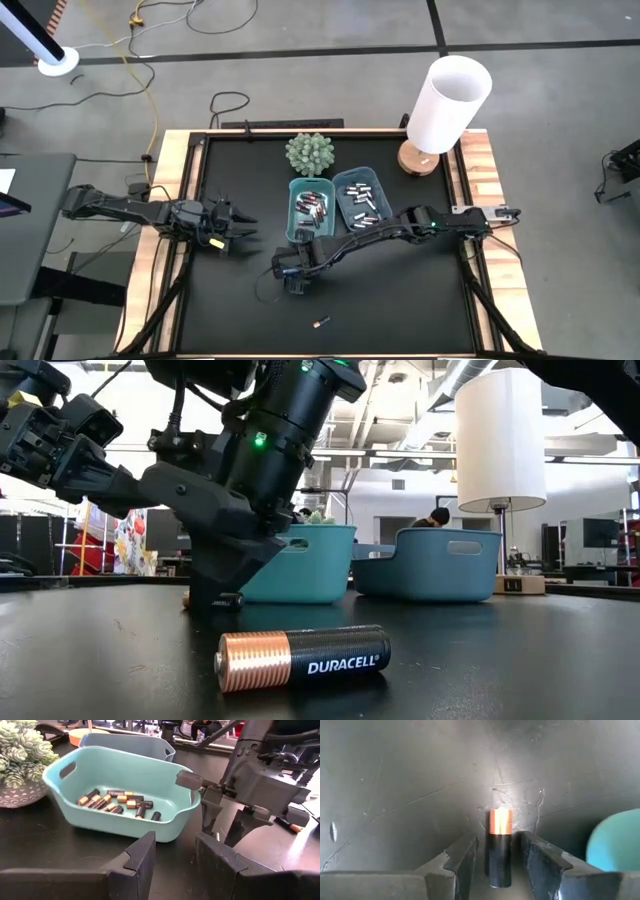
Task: Sort batteries
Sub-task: Put the black battery into the green bin
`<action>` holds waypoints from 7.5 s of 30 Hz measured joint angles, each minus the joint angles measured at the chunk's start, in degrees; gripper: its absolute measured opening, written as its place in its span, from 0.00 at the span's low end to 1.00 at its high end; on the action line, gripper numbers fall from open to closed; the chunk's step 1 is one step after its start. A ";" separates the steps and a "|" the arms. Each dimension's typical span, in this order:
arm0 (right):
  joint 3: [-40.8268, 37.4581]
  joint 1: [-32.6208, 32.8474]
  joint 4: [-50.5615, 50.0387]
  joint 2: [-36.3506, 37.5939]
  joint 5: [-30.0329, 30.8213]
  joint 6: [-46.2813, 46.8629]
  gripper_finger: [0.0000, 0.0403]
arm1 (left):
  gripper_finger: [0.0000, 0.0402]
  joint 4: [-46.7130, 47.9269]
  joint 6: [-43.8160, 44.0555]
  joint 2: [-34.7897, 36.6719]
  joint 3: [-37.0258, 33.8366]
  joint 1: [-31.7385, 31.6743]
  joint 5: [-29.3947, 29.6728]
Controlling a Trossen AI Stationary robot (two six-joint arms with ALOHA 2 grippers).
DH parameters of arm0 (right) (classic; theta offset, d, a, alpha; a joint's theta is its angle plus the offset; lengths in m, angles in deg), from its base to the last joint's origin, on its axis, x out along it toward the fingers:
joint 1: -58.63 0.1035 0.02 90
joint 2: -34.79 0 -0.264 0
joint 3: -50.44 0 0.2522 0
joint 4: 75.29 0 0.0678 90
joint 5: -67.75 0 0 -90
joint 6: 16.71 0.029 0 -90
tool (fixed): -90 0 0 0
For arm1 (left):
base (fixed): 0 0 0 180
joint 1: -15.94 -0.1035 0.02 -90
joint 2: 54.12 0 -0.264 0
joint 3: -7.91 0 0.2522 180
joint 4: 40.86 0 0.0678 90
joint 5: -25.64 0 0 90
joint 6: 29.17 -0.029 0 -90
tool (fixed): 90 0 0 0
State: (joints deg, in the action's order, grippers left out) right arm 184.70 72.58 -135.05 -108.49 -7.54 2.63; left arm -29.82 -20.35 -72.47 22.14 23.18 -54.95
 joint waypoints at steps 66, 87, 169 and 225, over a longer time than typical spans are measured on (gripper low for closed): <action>4.66 -10.13 -24.04 6.12 7.24 9.05 0.03 | 0.34 0.00 0.00 -0.02 0.00 0.01 0.00; 2.68 -12.37 -19.34 5.98 4.25 6.98 0.37 | 0.34 0.00 0.00 0.00 0.00 0.02 0.00; -63.07 22.72 55.99 40.93 25.97 13.37 0.29 | 0.34 0.00 0.00 -0.02 0.00 0.00 0.00; -60.78 9.06 61.56 36.74 3.40 4.99 0.55 | 0.34 0.00 0.00 0.00 0.00 0.02 0.00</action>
State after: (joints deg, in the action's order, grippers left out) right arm 123.93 81.65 -73.49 -71.75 -4.14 7.62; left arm -29.82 -20.35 -72.47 22.14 23.21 -54.95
